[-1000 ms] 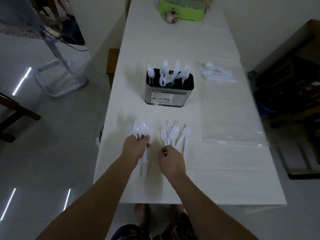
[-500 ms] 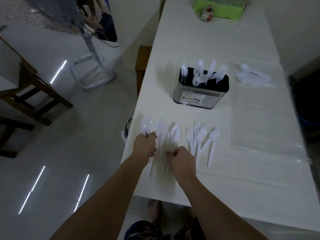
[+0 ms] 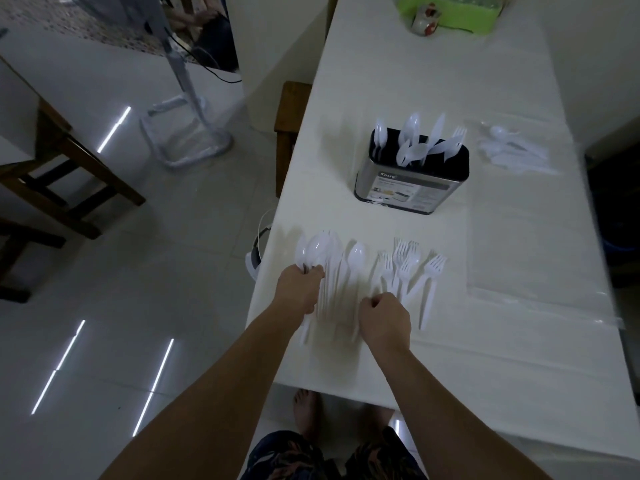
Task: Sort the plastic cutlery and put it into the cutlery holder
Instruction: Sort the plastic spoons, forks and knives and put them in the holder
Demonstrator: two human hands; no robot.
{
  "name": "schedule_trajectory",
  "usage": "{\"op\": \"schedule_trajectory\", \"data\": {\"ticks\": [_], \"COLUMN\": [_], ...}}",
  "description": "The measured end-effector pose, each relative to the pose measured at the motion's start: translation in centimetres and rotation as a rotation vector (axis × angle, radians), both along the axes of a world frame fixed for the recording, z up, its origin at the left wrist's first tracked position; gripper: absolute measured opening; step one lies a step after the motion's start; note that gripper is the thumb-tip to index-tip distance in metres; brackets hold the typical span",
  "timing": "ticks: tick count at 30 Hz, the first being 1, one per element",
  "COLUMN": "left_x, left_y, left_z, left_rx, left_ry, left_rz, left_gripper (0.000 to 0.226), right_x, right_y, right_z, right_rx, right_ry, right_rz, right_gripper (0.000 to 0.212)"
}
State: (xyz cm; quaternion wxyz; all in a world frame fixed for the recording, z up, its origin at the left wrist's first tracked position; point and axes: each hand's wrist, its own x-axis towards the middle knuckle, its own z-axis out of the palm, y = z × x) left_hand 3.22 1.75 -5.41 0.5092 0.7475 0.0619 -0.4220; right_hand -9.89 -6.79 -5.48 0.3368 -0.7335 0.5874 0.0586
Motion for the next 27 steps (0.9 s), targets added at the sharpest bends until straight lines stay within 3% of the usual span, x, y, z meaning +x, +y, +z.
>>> {"op": "schedule_trajectory", "data": {"ticks": [6, 9, 14, 21, 27], "left_x": [-0.1, -0.1, -0.1, -0.4, -0.6], "left_y": [-0.2, -0.1, 0.2, 0.2, -0.2], "left_z": [-0.1, -0.3, -0.5, -0.4, -0.1], "left_rx": [-0.019, -0.009, -0.001, -0.024, -0.006], "left_ry": [0.002, -0.003, -0.025, 0.000, -0.018], "left_rz": [-0.012, -0.022, -0.022, -0.006, -0.040], "left_gripper": [0.014, 0.015, 0.018, 0.021, 0.026], "right_x": [0.0, 0.9, 2.6, 2.5, 2.4], "right_y": [0.0, 0.5, 0.9, 0.3, 0.9], "right_z": [1.3, 1.5, 0.4, 1.4, 1.2], "right_rx": [-0.065, -0.109, -0.035, 0.050, 0.187], "right_ry": [-0.024, -0.018, 0.038, -0.081, -0.268], "right_rz": [-0.035, 0.062, 0.121, 0.109, 0.021], "right_gripper": [0.020, 0.018, 0.030, 0.039, 0.034]}}
